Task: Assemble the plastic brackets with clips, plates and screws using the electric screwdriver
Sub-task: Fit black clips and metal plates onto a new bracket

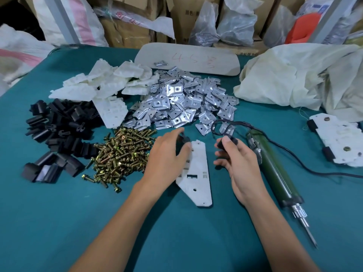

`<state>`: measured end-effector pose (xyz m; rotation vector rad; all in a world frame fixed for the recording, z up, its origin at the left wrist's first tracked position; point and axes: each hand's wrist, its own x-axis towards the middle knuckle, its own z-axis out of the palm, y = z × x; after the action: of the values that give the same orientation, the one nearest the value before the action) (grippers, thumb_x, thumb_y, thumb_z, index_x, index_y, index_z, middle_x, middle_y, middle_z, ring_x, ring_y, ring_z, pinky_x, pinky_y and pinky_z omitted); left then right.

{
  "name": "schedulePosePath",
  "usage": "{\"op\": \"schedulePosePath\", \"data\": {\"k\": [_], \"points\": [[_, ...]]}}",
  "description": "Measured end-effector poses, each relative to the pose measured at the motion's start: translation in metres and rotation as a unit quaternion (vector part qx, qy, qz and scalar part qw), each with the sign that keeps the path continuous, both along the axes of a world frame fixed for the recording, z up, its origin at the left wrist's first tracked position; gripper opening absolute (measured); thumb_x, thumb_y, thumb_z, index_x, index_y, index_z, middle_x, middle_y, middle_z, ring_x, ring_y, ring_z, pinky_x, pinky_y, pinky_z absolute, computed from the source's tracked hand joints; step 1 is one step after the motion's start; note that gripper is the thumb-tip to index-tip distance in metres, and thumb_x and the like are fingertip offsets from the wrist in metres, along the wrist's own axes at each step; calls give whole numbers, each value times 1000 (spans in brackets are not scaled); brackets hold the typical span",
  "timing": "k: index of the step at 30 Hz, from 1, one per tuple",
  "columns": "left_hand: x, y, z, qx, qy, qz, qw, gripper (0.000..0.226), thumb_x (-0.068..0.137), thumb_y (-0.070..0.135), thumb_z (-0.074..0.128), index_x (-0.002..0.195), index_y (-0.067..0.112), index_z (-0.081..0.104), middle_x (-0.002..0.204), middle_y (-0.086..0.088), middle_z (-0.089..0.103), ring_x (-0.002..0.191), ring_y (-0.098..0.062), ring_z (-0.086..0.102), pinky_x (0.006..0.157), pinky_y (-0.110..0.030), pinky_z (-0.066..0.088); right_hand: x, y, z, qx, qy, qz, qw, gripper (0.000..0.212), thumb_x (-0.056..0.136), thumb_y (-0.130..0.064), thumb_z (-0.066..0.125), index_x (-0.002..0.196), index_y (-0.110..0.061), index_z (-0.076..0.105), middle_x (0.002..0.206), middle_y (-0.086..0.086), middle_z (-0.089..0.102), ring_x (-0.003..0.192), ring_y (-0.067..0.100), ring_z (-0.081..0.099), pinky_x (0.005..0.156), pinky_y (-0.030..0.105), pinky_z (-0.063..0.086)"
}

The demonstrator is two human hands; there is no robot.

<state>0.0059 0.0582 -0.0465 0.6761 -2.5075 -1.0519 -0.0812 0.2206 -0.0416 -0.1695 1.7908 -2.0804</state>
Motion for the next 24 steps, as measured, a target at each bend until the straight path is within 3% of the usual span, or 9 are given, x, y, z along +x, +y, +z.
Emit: {"op": "schedulePosePath", "data": {"k": [2,5,7,11,14,17,20,24], "points": [[3,-1,0,-11,28,29,999,52,99,39,58,146,26,42,126,10,50,123,-8,38,99,-23,28,0,2,-2,37,28,-1,999,17,99,-35,66,97,-22,77,88,-6,66,65,8,60,69,30,53],[7,4,2,-34,32,47,998,41,93,51,60,126,29,49,108,14,50,109,-9,44,88,-23,32,-1,3,-4,45,45,9,998,13,98,-35,67,106,-30,76,76,-13,64,60,9,59,69,34,53],[9,12,1,-47,-13,41,998,49,87,65,59,117,28,49,101,14,50,102,-11,44,81,-27,35,-2,3,-5,45,48,6,998,16,97,-31,70,113,-30,70,71,-12,63,61,10,62,70,33,56],[8,18,-3,-99,-108,19,989,67,76,82,54,108,23,49,100,9,44,97,-13,36,81,-29,33,-3,2,-6,40,44,-11,998,18,97,-21,70,113,-22,59,75,-11,71,67,11,69,70,32,58],[7,17,-2,-27,-78,5,997,57,73,75,66,103,28,51,98,14,49,98,-12,43,75,-28,35,-4,1,-7,34,32,-8,999,11,101,-14,62,112,-19,63,75,-9,72,69,11,70,69,28,59],[7,17,1,101,-21,0,995,47,77,62,74,101,37,42,102,16,56,97,-10,55,71,-27,43,-3,0,-8,57,39,9,998,18,102,-14,57,109,-26,68,79,-6,74,71,14,72,76,36,61],[7,20,6,187,23,-41,981,35,88,50,69,104,38,40,102,11,65,89,-22,65,79,-42,55,-1,0,-9,67,56,31,996,24,98,-20,54,110,-32,70,86,1,77,74,18,73,79,41,61],[8,24,9,251,51,-99,962,23,96,47,59,105,40,40,97,14,68,82,-31,66,78,-55,55,1,1,-6,71,78,66,992,32,99,-16,47,114,-31,70,98,0,79,84,20,76,73,30,59]]}}
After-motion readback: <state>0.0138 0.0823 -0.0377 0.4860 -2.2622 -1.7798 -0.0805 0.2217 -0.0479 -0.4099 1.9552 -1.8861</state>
